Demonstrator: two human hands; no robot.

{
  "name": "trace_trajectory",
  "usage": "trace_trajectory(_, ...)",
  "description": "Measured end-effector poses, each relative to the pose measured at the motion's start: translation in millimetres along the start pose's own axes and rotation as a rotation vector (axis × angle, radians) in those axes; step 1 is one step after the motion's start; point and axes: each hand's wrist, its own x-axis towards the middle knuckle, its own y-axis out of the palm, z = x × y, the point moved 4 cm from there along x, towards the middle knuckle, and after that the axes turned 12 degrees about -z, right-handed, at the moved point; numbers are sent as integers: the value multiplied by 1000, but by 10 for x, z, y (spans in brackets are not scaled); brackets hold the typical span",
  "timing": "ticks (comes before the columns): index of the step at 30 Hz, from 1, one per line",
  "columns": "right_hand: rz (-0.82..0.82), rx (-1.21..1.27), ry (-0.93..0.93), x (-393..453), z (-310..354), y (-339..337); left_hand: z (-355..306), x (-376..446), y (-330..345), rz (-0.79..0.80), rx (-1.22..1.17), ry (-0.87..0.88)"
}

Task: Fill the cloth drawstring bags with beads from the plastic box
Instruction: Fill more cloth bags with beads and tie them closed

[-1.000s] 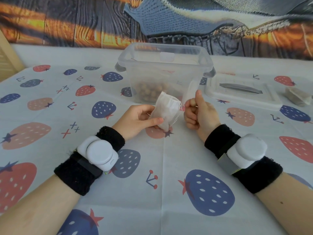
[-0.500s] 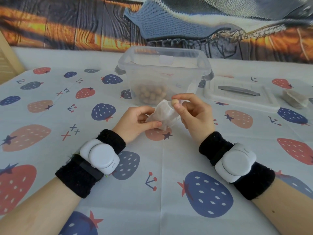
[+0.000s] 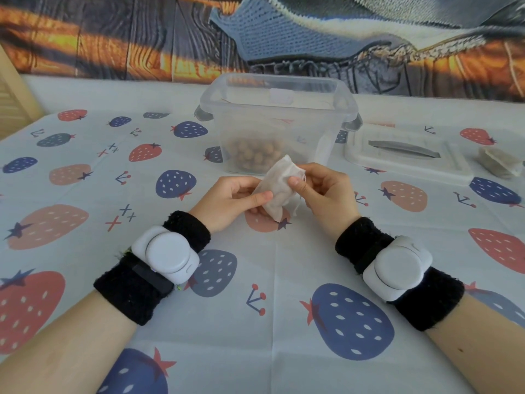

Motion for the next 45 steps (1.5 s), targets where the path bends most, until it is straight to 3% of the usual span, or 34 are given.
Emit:
trace_trajectory(15,46,-37,-3,-9,-29,-3,2,-9,-9,-32,-36,-37)
trace_trajectory(32,25,115,-23,-16,58,-35,-24,-31,-3,38,-36,-69)
trace_trajectory(34,-17,197,112,-13,65,-49,-8,-31,-16,31,-20,-70)
trace_trajectory(37,-139,453,575,50,-79,-142,7,-19,-34,6,4,-59)
trace_trajectory(39,-217,609,789,71,-153,-191,8,-19,-38,-3,11,-53)
trace_trajectory(45,-240,780,945,75,-231,-90,-5,-34,-40,1,35,-16)
